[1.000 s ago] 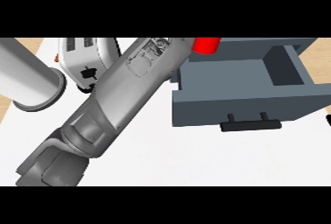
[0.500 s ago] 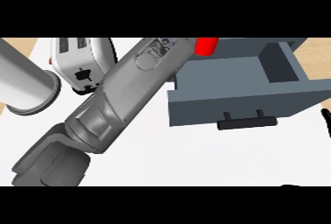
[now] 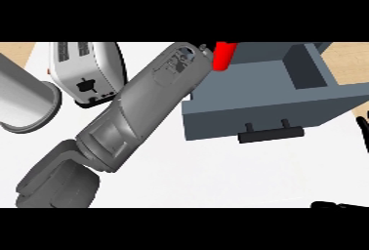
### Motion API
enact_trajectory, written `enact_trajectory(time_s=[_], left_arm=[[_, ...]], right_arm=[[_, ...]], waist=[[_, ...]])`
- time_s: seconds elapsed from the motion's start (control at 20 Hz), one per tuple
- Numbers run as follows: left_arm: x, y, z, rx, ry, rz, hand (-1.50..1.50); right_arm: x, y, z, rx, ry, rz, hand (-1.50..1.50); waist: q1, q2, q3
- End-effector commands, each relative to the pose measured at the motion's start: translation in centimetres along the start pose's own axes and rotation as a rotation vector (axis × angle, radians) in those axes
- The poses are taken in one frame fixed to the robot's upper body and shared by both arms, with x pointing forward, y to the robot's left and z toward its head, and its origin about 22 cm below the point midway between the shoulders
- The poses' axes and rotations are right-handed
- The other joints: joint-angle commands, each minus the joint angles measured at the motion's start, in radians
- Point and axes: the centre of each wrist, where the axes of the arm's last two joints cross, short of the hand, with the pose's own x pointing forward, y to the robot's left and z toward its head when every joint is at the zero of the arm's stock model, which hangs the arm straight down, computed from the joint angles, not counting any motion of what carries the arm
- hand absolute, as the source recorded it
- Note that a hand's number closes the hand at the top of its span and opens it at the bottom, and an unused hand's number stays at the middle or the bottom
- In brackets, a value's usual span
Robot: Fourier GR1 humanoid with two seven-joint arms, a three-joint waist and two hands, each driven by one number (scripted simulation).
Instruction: Pick up the can, place it into the drawer and close the drawer
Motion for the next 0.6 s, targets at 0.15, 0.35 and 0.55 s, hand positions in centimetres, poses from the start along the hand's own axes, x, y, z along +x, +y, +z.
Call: enact_trajectory(time_s=[0.15,0.35,0.55], left_arm=[[-1.9,0.4,-0.2,0.001,-0.02,-0.055,1.5],[-3.0,0.3,0.1,0.044,-0.006,-0.086,-1.5],[-1.0,0.0,-0.2,0.07,-0.007,-0.08,-1.5]], right_arm=[[0.3,-0.3,-0.7,-0.004,0.0,0.009,-1.5],[-0.3,0.6,0.0,0.019,-0.016,0.0,-1.5],[0.3,1.1,-1.3,0.017,-0.034,0.006,-1.5]], waist=[[-0.006,0.006,0.0],[-0.023,0.007,0.0],[-0.014,0.006,0.0]])
